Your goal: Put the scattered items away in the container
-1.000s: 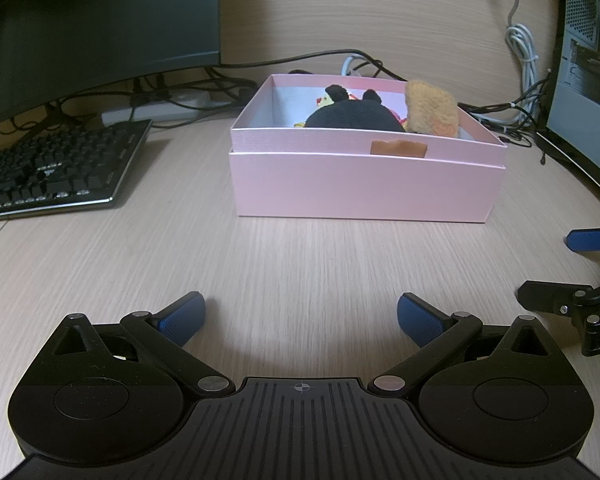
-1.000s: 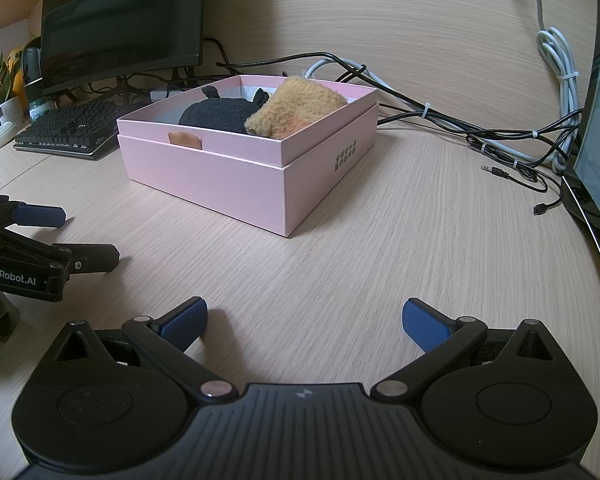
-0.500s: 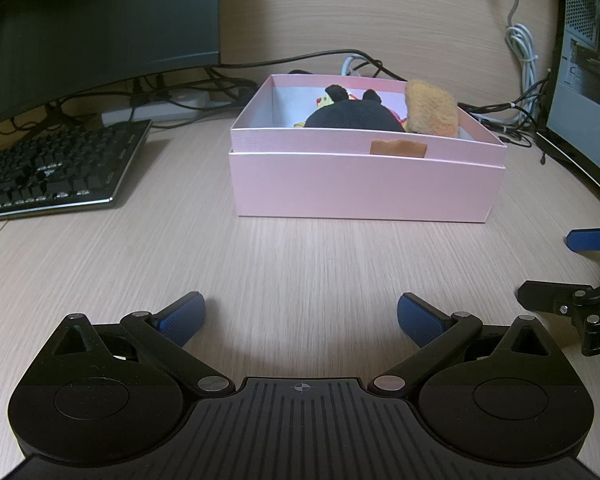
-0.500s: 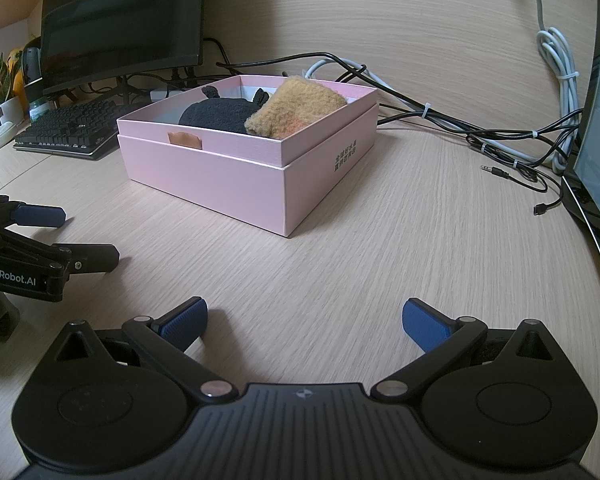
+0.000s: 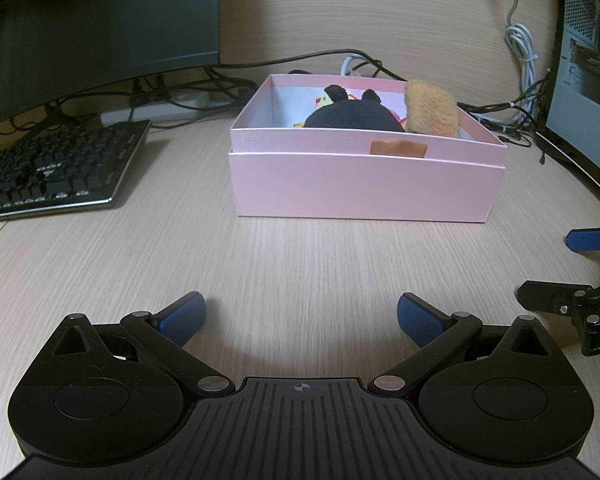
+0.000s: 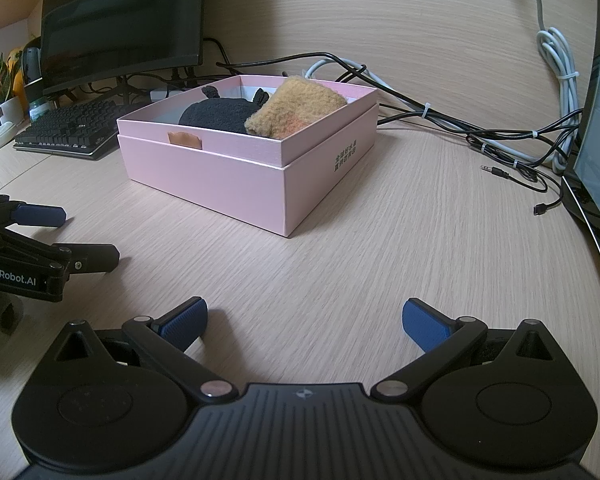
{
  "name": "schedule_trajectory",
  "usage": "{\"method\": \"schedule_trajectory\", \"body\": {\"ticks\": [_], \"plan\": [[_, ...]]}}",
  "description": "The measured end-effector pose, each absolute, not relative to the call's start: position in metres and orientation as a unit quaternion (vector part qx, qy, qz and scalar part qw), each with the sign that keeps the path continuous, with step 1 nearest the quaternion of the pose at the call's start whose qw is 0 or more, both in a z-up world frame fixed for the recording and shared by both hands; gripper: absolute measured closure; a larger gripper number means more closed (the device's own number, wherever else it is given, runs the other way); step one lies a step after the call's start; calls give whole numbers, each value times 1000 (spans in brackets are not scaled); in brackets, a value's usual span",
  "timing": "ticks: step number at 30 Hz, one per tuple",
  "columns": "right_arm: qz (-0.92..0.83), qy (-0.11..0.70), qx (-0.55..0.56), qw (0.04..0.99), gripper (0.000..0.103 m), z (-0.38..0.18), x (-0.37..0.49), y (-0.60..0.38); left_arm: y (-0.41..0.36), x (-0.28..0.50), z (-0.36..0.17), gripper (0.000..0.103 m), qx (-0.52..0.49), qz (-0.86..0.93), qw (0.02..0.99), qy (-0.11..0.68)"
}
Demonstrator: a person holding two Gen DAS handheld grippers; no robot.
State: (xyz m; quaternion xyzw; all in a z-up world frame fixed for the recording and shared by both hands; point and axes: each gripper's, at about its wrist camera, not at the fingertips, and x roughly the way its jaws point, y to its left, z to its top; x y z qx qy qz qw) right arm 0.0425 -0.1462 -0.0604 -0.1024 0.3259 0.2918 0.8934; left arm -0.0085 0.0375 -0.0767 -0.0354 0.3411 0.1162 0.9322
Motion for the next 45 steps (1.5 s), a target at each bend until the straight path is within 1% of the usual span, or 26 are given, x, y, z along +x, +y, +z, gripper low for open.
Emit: {"method": "schedule_trajectory", "body": {"ticks": [45], "plan": [[292,326,-102,893,0,-59,43,-147,40,-7,-77,0,-32,101,933,344]]}}
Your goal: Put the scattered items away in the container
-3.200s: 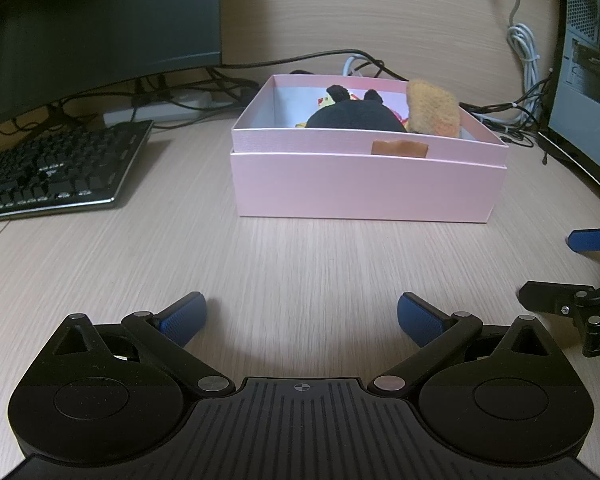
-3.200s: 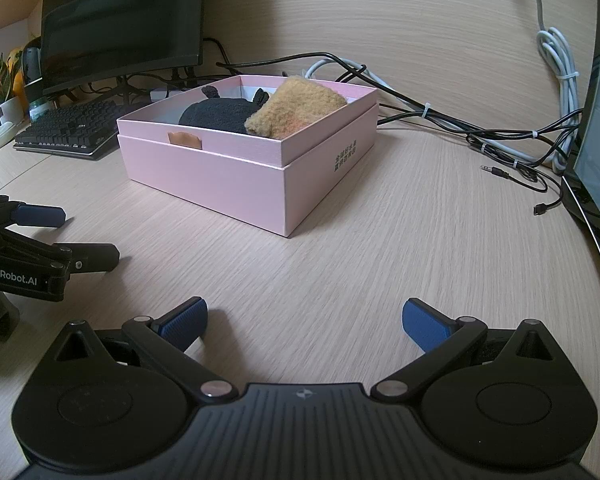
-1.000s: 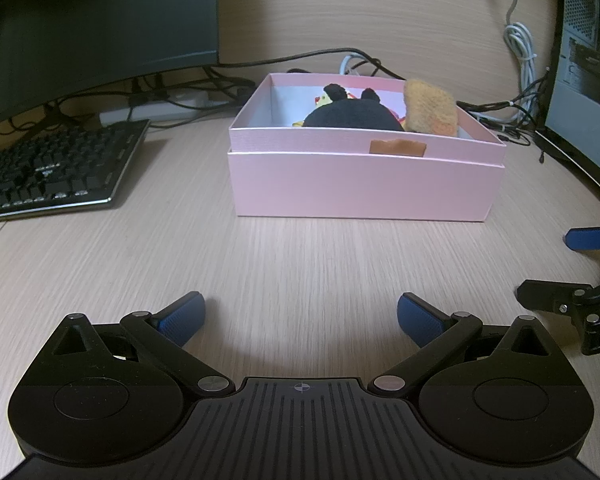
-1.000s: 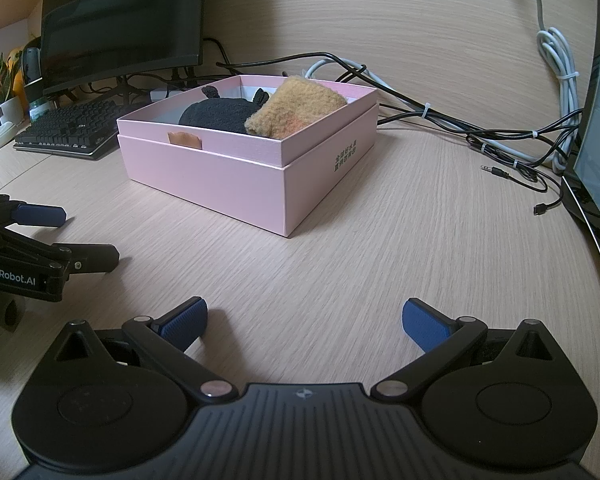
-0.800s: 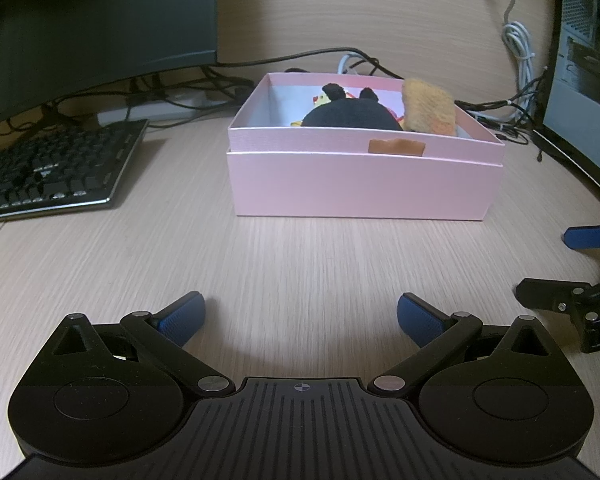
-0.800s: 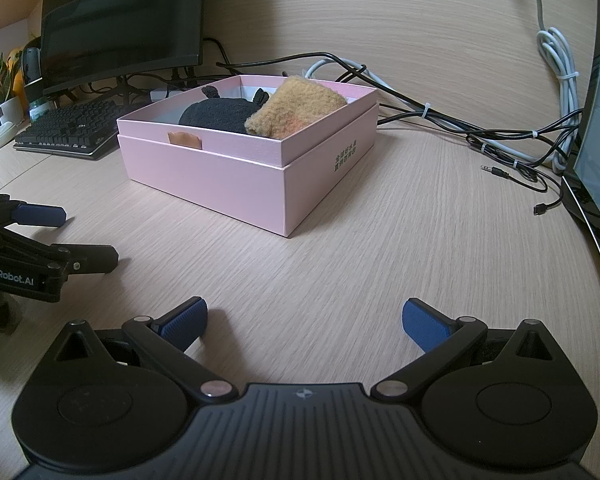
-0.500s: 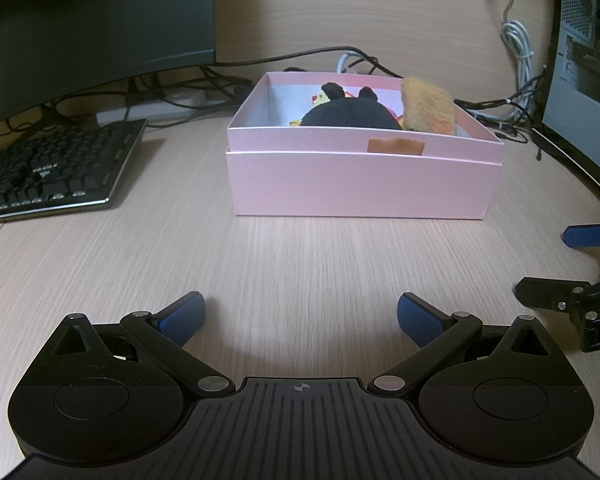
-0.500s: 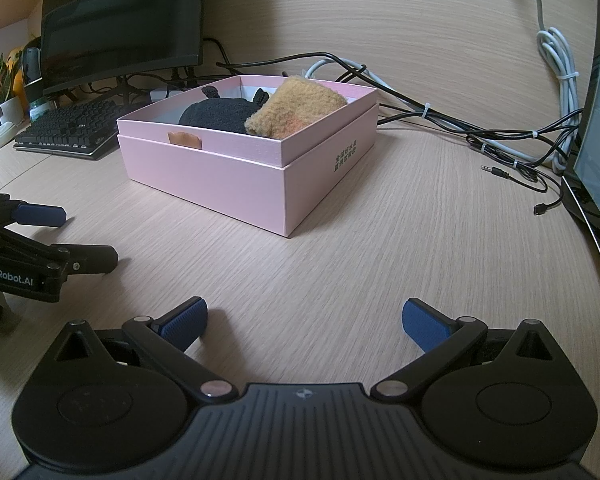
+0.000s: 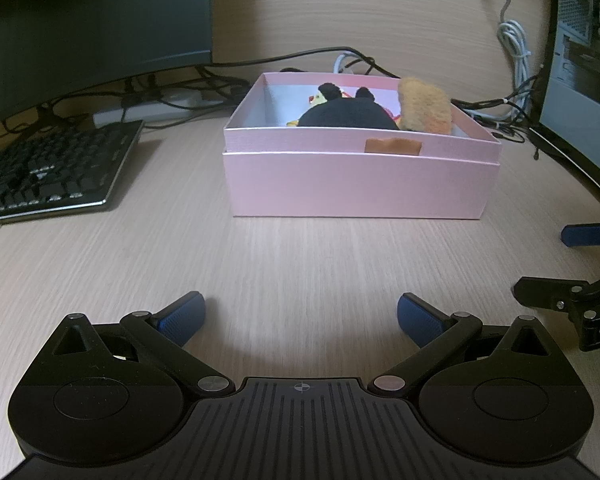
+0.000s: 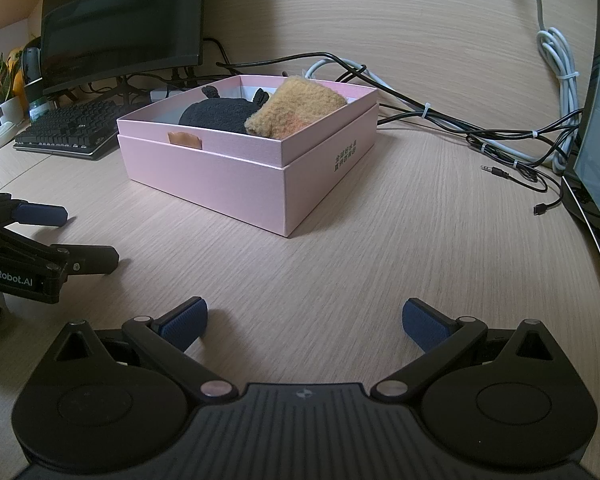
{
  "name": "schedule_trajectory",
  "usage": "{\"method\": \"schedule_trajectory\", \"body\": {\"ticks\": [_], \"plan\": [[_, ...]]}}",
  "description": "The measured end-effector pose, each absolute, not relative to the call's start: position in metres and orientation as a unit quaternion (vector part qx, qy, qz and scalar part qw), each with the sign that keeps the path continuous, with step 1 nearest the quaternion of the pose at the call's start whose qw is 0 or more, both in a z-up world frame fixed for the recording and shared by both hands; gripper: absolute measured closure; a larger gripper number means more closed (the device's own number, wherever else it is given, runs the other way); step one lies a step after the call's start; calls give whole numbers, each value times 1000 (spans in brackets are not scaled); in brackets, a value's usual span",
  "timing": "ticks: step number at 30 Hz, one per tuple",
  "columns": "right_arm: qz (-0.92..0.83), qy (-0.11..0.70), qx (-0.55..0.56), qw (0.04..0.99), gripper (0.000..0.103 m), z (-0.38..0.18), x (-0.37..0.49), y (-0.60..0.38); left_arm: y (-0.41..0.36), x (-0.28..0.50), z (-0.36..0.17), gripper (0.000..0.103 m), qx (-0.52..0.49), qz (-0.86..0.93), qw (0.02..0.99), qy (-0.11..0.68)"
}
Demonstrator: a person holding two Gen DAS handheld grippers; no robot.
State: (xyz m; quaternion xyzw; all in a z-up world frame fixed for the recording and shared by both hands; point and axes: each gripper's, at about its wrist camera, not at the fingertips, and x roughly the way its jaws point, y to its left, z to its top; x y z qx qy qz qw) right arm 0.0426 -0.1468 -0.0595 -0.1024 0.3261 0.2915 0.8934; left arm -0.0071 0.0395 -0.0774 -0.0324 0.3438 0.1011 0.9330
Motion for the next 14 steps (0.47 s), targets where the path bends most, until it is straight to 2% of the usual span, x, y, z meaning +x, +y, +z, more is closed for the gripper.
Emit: {"method": "schedule_trajectory", "body": {"ticks": [14], "plan": [[291,326,-102,893,0,-60,43,-147,41,-7,-77,0,-33,94,934,342]]}}
